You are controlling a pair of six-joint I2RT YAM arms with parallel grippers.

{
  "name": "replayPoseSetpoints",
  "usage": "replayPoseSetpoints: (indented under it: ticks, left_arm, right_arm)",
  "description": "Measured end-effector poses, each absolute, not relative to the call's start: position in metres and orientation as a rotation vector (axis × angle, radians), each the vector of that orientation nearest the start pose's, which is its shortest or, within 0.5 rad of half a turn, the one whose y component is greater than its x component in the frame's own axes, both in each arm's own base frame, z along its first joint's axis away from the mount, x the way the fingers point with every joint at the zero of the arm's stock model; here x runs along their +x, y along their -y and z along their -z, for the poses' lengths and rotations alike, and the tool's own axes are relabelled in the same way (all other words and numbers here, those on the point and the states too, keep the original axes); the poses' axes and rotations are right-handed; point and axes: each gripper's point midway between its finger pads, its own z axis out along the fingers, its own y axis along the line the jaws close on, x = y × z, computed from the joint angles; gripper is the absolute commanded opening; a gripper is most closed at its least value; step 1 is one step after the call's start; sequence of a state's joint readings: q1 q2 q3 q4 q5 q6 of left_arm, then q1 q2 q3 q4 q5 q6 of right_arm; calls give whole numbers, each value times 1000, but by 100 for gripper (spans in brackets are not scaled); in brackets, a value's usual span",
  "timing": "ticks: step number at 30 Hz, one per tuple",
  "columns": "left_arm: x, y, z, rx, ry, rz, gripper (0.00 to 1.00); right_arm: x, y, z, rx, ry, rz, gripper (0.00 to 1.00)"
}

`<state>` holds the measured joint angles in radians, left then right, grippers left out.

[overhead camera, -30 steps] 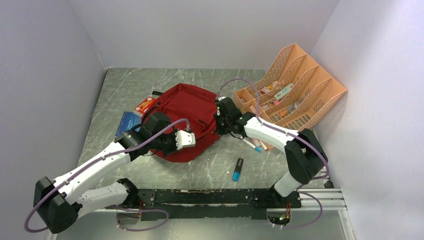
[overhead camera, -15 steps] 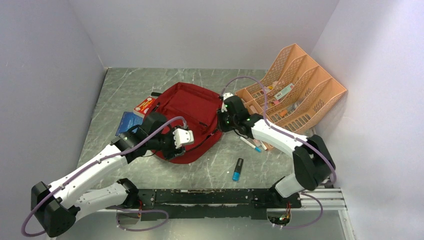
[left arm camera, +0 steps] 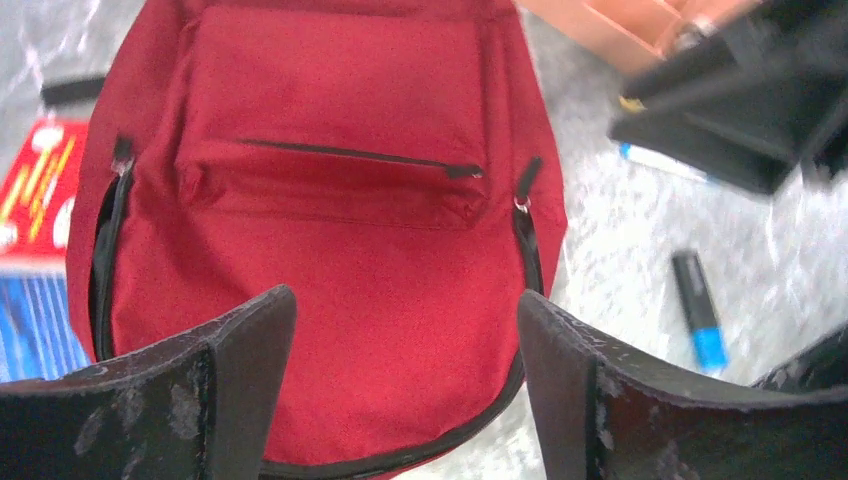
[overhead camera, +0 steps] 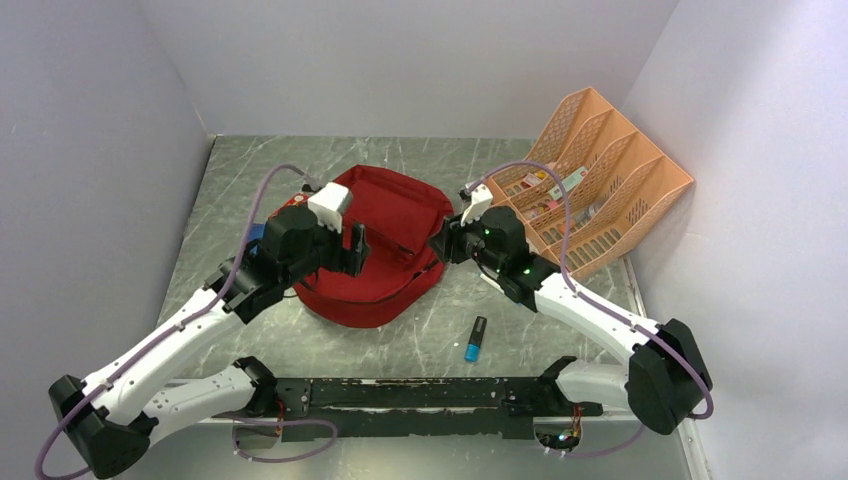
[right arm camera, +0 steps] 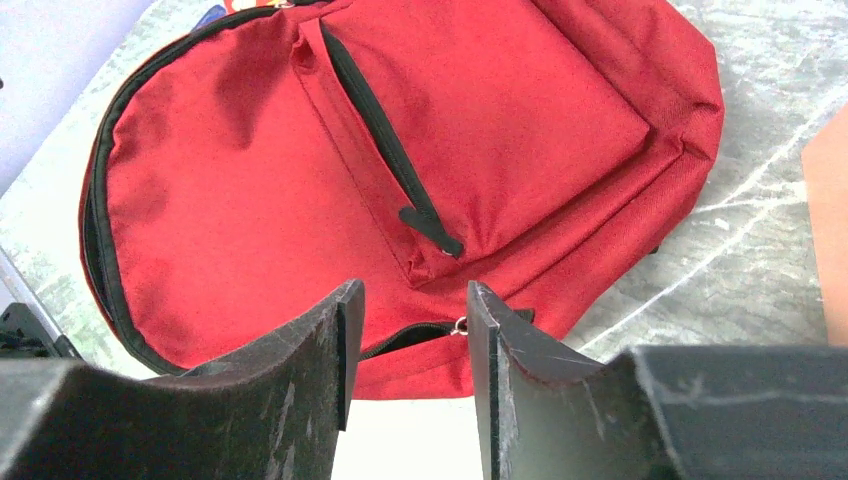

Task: Pack the student bag
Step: Unzip the student bag at the center of the board.

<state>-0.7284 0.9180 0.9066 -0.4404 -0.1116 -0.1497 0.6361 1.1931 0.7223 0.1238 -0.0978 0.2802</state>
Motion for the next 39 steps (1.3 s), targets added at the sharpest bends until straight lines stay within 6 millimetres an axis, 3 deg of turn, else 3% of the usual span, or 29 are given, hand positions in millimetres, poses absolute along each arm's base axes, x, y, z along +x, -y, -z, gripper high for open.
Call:
replayPoseSetpoints:
  ticks: [4,7,9,12,14,16,19,22,31,39]
  left_arm:
    - [256,175,-238,193,-2051,398,86]
    - [264,137,-248,-54,-2046,342,86]
    - [271,106,-265,-221,-2003,299,86]
    - [278,74,-284,-373,-1947,256,91]
    - [279,65,-282,-415,-1952,237,93]
    - [278,61,-271,-436,-1987,223,93]
    - [272,60,-240,-452,-2070,200,92]
    - [262,56,-224,-455,-2113,181,92]
    - [258,53,-239,-427,-2075,187,92]
    - [256,57,-236,-409,-2083,213,92]
  right_arm:
    - [294,-257,-182,-428,-1929,-725,52]
    - [296,-269,-185,-487,-1946,-756,51]
    - [294,-277,-185,-528,-1944,-795,52]
    - [285,-287,-180,-594,-1953,-859,51]
    - [280,-298,-177,-658,-1956,-878,52]
    - [270,-316,-177,-759,-1939,-878,52]
    - [239,-349,-179,-963,-1869,-881,52]
    - [208,-368,-177,-1150,-1775,-875,49]
    - [183,-363,-145,-1403,-1600,-758,47]
    - [187,-368,-147,-1506,-1432,-696,45]
